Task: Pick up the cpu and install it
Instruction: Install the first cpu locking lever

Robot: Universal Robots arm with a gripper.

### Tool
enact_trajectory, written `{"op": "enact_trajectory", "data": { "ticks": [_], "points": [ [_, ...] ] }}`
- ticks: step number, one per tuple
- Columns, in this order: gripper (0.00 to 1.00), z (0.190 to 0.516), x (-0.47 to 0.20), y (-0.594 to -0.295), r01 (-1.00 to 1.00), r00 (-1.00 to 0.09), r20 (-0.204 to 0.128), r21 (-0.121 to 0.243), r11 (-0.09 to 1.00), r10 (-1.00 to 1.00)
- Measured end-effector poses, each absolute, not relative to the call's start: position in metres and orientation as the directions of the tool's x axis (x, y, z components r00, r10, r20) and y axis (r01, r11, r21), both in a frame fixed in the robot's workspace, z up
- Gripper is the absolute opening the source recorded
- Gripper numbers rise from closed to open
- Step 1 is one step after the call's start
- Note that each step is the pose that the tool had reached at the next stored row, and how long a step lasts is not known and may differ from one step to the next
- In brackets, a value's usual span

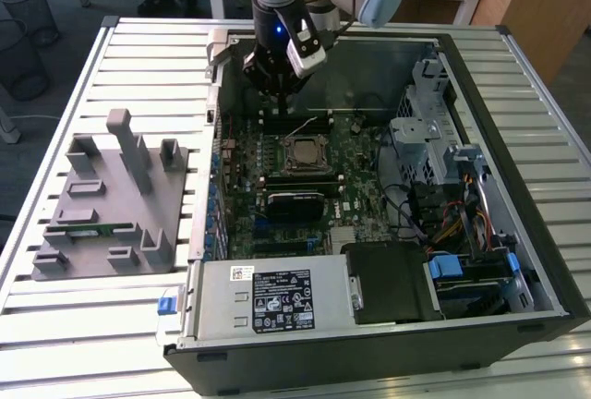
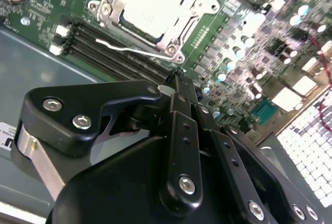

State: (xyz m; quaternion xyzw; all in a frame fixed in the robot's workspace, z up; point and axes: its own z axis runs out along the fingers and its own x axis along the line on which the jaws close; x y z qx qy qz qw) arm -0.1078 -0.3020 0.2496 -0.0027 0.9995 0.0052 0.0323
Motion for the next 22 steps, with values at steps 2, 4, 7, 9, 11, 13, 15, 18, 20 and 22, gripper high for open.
{"op": "enact_trajectory", "data": {
  "ticks": [2, 4, 7, 9, 11, 13, 15, 18, 20, 22],
  "points": [
    [0.11, 0.249, -0.107, -0.303, -0.006, -0.998, -0.065, 0.038, 0.999, -0.003],
    [0.11, 0.248, -0.107, -0.303, -0.006, -0.998, -0.065, 0.039, 0.999, -0.003],
    [0.11, 0.247, -0.106, -0.303, -0.006, -0.998, -0.064, 0.03, 1.0, -0.004],
    [0.11, 0.246, -0.103, -0.303, -0.006, -0.998, -0.064, 0.021, 1.0, -0.004],
    [0.11, 0.245, -0.1, -0.303, -0.006, -0.998, -0.064, 0.012, 1.0, -0.005],
    [0.11, 0.244, -0.095, -0.303, -0.006, -0.998, -0.063, 0.012, 1.0, -0.005],
    [0.11, 0.243, -0.089, -0.303, -0.006, -0.998, -0.061, 0.012, 1.0, -0.005],
    [0.11, 0.241, -0.083, -0.303, -0.006, -0.998, -0.059, 0.012, 1.0, -0.005],
    [0.11, 0.24, -0.082, -0.303, -0.007, -0.998, -0.059, 0.012, 1.0, -0.006],
    [0.11, 0.238, -0.081, -0.303, -0.012, -0.998, -0.059, 0.012, 1.0, -0.011]
  ]
}}
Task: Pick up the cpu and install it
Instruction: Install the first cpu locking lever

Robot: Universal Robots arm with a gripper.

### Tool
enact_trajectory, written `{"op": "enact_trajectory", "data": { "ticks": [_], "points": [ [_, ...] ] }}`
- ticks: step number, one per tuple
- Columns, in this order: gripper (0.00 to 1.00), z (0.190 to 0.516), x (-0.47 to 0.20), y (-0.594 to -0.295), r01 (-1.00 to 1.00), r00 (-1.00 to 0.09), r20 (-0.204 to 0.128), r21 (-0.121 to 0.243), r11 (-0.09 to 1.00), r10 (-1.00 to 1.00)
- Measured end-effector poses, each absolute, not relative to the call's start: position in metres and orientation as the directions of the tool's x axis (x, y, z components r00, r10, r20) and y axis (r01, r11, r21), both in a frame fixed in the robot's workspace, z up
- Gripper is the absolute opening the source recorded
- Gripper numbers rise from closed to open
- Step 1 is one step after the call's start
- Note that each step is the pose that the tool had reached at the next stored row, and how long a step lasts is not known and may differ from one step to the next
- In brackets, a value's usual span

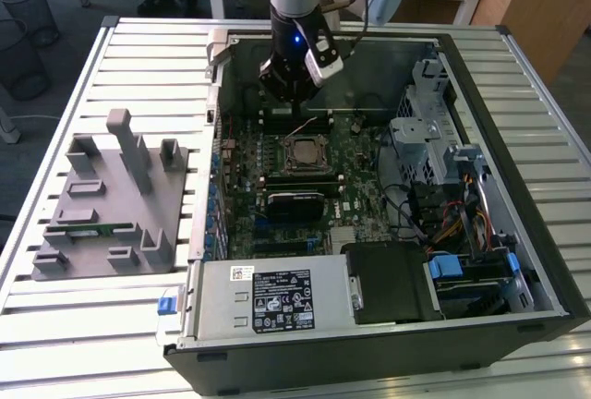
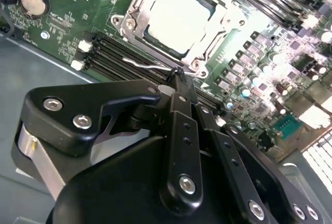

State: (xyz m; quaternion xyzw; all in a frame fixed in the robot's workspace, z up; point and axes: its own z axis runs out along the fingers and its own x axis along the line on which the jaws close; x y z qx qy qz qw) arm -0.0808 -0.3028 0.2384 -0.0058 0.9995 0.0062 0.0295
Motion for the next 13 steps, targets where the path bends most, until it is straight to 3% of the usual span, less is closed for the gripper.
{"op": "enact_trajectory", "data": {
  "ticks": [13],
  "points": [
    [0.11, 0.2302, -0.0744, -0.2976, -0.048, -0.997, -0.057, 0.012, 0.999, -0.048]
  ]
}}
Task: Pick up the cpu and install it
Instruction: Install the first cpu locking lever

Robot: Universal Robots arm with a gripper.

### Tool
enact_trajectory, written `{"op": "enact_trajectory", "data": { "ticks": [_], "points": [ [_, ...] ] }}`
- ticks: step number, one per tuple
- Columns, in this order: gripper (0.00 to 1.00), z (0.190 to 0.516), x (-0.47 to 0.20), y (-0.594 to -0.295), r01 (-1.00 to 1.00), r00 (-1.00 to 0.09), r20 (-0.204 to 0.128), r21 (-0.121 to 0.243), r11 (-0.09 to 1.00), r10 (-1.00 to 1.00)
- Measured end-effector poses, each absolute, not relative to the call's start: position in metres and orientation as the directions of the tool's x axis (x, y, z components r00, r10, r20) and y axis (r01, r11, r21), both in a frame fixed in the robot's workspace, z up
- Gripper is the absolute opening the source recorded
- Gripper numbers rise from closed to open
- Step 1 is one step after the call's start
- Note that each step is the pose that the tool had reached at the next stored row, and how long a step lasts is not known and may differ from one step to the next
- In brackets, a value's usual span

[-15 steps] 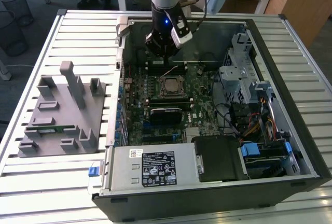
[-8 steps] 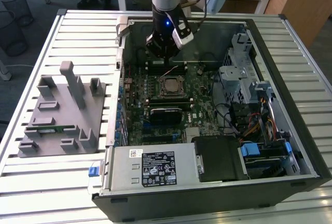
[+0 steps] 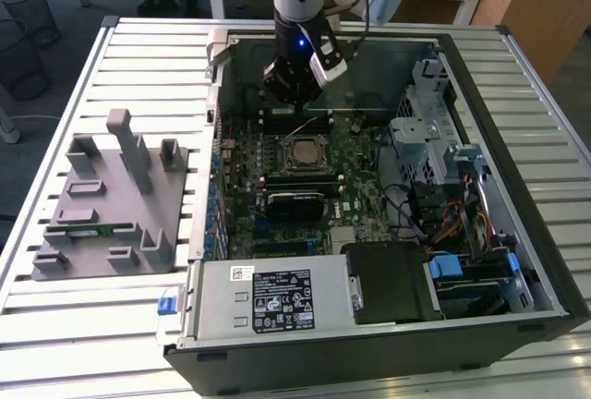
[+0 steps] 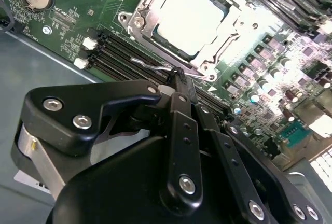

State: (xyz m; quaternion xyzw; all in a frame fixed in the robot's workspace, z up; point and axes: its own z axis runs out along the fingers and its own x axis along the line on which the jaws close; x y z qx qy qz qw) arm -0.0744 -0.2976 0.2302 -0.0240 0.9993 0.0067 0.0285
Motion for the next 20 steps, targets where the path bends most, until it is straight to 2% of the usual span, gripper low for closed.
{"op": "enact_trajectory", "data": {
  "ticks": [20],
  "points": [
    [0.11, 0.218, -0.06, -0.295, -0.049, -0.998, -0.042, 0.013, 0.999, -0.048]
  ]
}}
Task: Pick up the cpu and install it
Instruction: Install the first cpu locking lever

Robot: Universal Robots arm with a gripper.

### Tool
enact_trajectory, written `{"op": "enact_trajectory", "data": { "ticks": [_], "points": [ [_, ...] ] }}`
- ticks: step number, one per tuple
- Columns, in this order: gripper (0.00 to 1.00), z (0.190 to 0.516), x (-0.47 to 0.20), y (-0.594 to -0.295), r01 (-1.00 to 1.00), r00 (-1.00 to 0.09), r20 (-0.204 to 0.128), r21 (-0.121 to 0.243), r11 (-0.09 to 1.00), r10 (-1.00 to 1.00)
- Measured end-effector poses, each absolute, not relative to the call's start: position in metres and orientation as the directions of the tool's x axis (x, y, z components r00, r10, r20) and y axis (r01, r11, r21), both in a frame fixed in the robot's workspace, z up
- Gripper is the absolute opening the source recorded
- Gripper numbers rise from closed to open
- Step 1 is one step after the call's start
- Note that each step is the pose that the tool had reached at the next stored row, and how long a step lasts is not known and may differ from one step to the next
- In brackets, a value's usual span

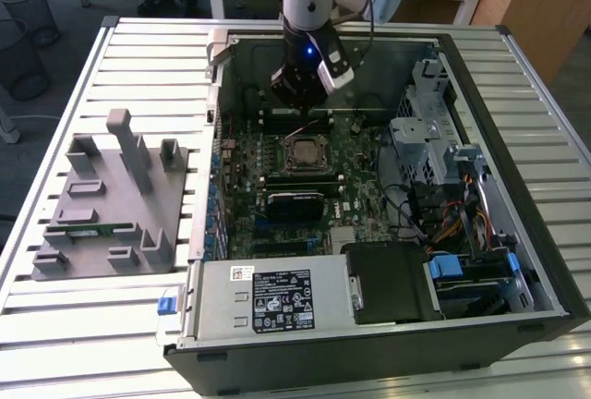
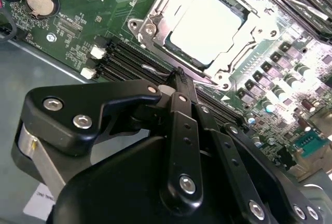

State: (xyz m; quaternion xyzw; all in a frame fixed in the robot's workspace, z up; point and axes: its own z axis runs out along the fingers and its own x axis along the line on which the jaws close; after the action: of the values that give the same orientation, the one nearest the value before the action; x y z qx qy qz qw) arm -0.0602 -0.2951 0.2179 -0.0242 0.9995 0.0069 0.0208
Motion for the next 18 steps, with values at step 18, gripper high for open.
{"op": "enact_trajectory", "data": {
  "ticks": [18],
  "points": [
    [0.11, 0.21, -0.047, -0.295, -0.051, -0.998, -0.035, 0.013, 0.999, -0.051]
  ]
}}
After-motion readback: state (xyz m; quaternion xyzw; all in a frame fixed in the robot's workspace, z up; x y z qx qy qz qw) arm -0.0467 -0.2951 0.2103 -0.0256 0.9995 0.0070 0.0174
